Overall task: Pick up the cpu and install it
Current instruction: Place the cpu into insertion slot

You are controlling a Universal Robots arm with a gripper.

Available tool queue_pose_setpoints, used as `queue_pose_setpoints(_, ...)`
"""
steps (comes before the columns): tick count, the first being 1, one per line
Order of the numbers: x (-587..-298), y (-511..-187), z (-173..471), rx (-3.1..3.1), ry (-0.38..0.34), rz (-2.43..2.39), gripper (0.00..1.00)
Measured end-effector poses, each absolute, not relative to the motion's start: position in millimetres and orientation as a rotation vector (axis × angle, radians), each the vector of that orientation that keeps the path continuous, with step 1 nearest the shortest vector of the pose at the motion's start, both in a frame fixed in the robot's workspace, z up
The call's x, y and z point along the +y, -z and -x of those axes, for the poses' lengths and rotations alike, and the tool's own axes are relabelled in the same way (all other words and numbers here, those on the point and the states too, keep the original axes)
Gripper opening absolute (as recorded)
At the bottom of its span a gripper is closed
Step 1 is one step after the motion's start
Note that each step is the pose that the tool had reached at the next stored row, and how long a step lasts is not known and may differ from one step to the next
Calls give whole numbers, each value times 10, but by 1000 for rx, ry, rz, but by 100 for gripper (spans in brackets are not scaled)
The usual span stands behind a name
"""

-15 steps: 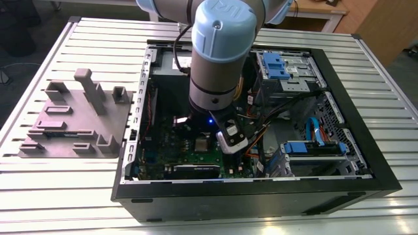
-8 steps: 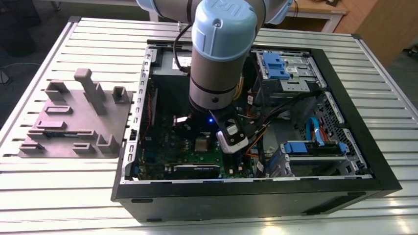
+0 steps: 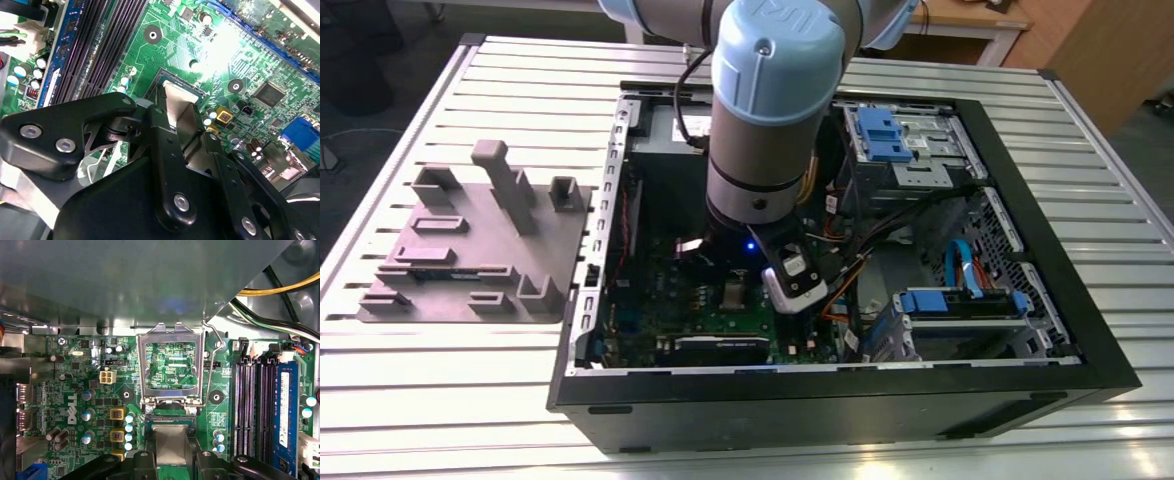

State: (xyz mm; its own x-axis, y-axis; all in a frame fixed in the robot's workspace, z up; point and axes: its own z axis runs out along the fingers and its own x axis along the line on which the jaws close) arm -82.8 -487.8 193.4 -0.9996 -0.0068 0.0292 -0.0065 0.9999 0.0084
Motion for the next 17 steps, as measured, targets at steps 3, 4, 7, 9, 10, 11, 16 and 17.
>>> queue_pose_setpoints(3,-4878,-1932,828,-3112,13,-10,33)
queue_pose_setpoints(4,-4877,-1932,828,-3112,13,-10,33)
queue_pose_setpoints(7,-4878,-1932,828,-3112,13,-10,33)
queue_pose_setpoints(9,-4877,-1931,828,-3113,13,-10,33)
queue_pose_setpoints(10,-4877,-1931,828,-3112,13,-10,35)
queue_pose_setpoints(11,-4877,-1931,829,-3112,14,-10,35)
queue_pose_setpoints(16,-4877,-1934,828,-3113,13,-10,41)
queue_pose_setpoints(17,-4877,-1940,828,-3113,13,-10,41)
